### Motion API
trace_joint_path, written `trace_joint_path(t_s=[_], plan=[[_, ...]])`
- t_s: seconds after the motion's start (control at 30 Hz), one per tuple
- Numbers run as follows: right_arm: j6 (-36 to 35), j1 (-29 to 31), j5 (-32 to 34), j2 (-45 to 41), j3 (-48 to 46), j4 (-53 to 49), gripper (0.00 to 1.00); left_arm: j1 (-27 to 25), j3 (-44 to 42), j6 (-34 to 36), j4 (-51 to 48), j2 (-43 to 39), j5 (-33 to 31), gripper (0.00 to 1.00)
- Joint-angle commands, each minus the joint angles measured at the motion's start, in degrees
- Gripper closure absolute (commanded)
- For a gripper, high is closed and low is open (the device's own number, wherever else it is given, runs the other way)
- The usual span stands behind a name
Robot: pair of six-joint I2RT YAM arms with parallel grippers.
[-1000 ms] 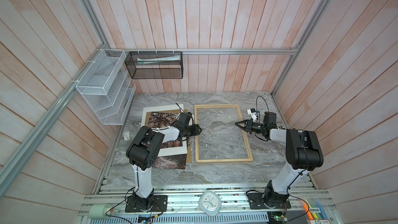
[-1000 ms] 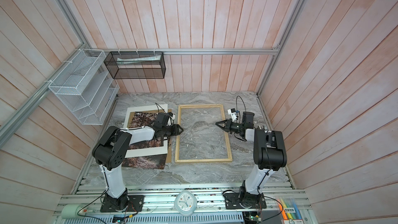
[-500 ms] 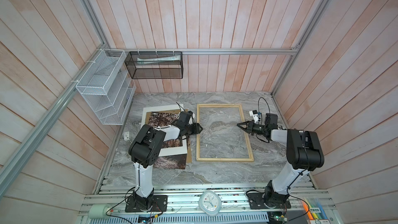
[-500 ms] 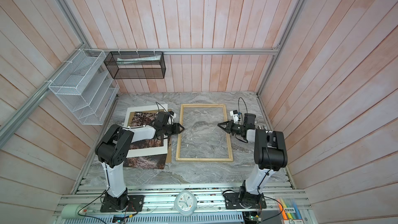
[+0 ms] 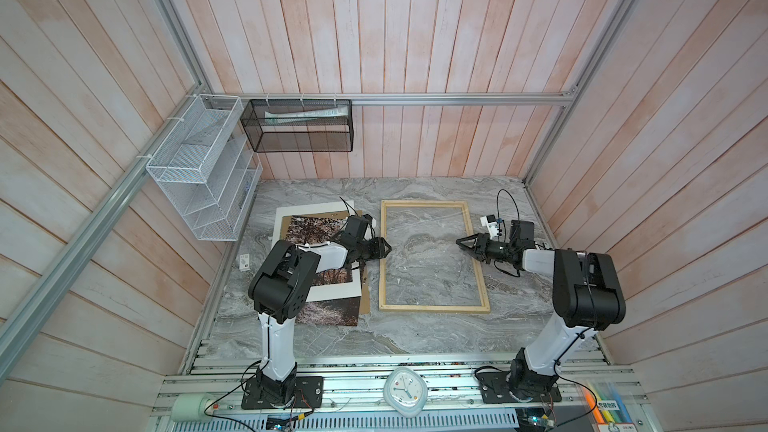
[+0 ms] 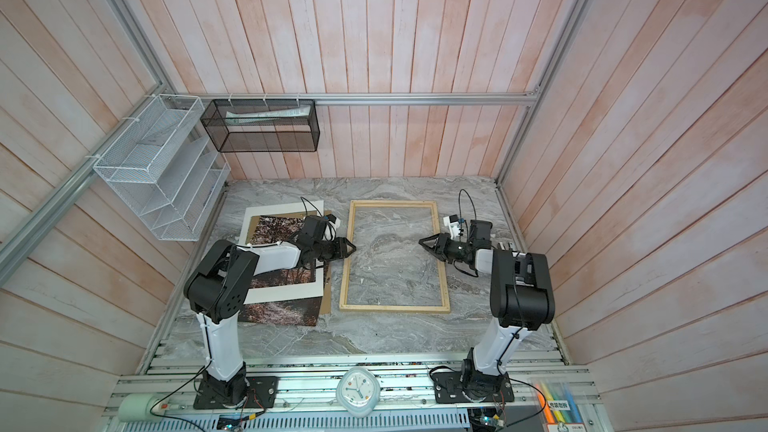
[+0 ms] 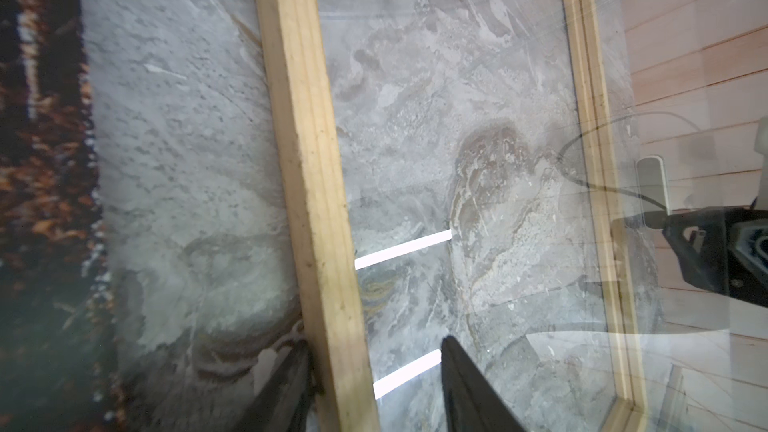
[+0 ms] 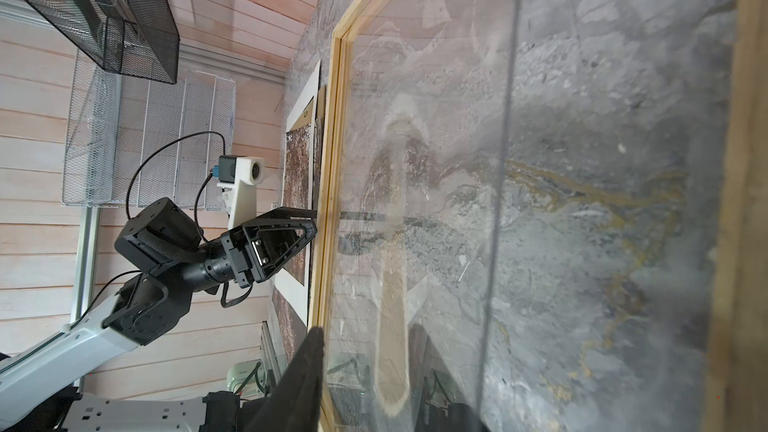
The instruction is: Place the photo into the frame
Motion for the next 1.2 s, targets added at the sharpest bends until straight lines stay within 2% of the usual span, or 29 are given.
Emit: trace_joint_path(t_s=[0.0,0.27,0.83,1.17], plan=[[-2.0,2.1,0.5,-1.4,1.6,-2.9,0.6,-1.9,-0.2,-0.4,1.7,1.4,5.2,0.5],[-5.5,2.6,4.8,-1.4,3.7,-8.8,0.53,-1.6,-0.3,-0.5,0.7,1.3,3.5,0.53],[-10.9,2.7,13.8,-2.2,6.4,-18.2,0.5,-1.2,-0.5,-1.2,-0.5,1.3,1.6,0.62],[-10.7,2.8,16.4,-3.5,5.8,-18.5,0.5,-1.0,-1.6,-1.5,0.0,1.3,1.5,0.66]])
